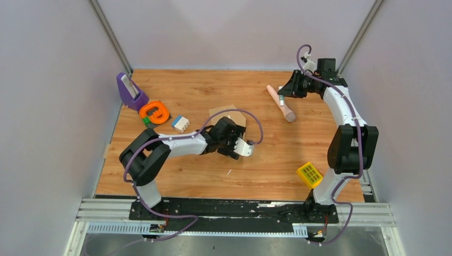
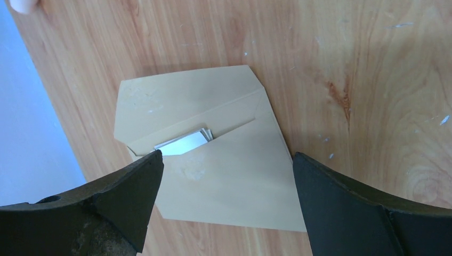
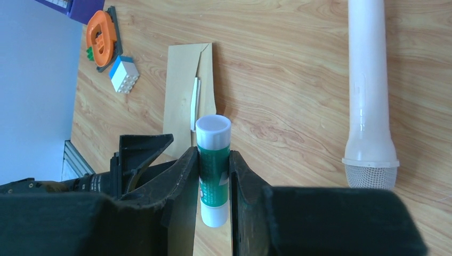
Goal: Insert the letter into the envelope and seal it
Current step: Open the solid glue cap from the solid glue.
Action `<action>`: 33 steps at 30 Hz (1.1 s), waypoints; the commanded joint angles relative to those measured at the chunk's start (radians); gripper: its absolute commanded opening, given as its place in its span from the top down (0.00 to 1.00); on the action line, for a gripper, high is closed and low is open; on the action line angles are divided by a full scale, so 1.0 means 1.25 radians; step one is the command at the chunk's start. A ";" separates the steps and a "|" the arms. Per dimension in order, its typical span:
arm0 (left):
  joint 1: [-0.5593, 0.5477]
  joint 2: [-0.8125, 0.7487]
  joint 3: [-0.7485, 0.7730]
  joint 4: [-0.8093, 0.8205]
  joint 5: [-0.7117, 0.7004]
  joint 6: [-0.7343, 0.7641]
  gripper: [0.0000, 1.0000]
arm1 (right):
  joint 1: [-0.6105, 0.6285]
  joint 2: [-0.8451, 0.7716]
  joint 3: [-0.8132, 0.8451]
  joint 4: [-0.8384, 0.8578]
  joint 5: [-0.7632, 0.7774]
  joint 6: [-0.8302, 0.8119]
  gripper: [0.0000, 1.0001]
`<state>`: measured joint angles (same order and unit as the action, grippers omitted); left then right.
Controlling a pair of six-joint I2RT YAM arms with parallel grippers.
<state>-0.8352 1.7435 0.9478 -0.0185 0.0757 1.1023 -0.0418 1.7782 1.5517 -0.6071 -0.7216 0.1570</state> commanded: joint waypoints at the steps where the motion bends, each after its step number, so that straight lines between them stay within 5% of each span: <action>1: 0.024 -0.035 0.041 -0.023 0.022 -0.074 0.00 | 0.002 -0.041 0.021 0.007 -0.051 0.010 1.00; 7: 0.139 -0.154 0.238 -0.268 0.312 -0.284 0.00 | -0.007 -0.035 0.013 0.032 -0.137 0.078 1.00; 15: 0.203 -0.101 0.403 -0.250 0.592 -0.700 0.00 | 0.000 -0.047 -0.047 0.215 -0.250 0.244 1.00; 25: 0.199 0.048 0.325 0.399 0.808 -1.422 0.00 | 0.048 -0.286 -0.322 0.640 -0.136 0.345 1.00; 33: 0.171 0.106 0.282 0.734 0.840 -1.650 0.00 | 0.076 -0.408 -0.527 0.885 -0.077 0.377 1.00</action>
<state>-0.6003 1.8721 1.2926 0.5476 1.0637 -0.7227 0.0574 1.2831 0.9680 0.2687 -0.8711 0.5831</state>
